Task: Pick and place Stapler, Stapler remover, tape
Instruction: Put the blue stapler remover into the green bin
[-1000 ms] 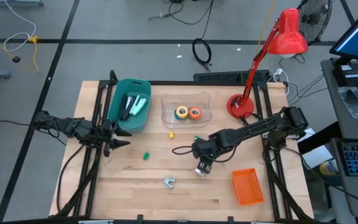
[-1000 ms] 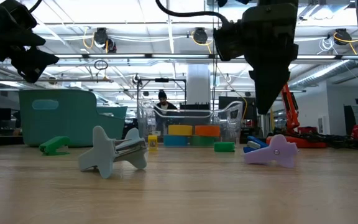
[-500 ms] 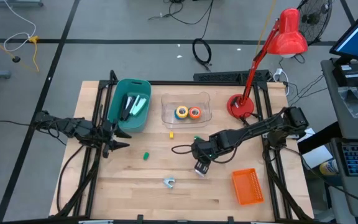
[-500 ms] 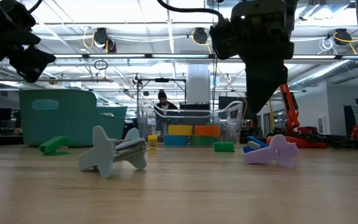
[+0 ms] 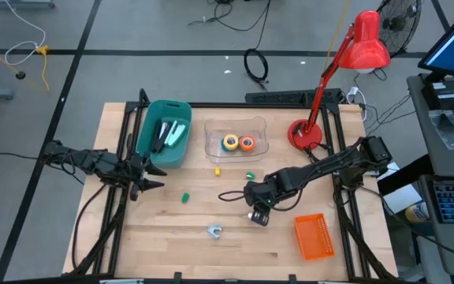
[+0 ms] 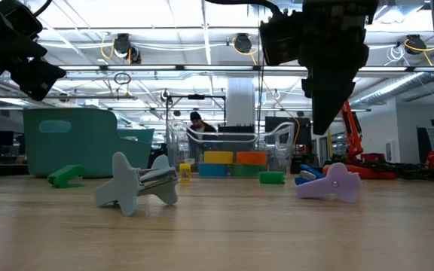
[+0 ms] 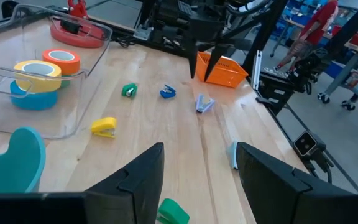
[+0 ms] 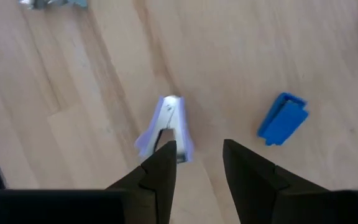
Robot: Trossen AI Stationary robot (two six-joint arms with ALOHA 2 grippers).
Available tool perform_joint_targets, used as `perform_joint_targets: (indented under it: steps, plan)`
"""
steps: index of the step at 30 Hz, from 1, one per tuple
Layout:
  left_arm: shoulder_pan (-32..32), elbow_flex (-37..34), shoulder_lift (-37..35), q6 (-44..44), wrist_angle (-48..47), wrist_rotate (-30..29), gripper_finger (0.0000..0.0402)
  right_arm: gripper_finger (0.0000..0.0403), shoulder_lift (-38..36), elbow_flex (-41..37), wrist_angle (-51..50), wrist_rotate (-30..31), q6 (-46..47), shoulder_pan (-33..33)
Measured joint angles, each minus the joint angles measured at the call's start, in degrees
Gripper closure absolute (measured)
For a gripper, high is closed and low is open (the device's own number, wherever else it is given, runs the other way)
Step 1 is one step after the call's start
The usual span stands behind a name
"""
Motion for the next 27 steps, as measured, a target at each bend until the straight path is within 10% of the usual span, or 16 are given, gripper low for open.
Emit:
perform_joint_targets:
  steps: [27]
  plan:
    - [0.0, 0.0, 0.02, 0.35, 0.09, -0.06, 0.0197, 0.0281, 0.04, -2.89, 3.44, -1.31, -2.99, 0.09]
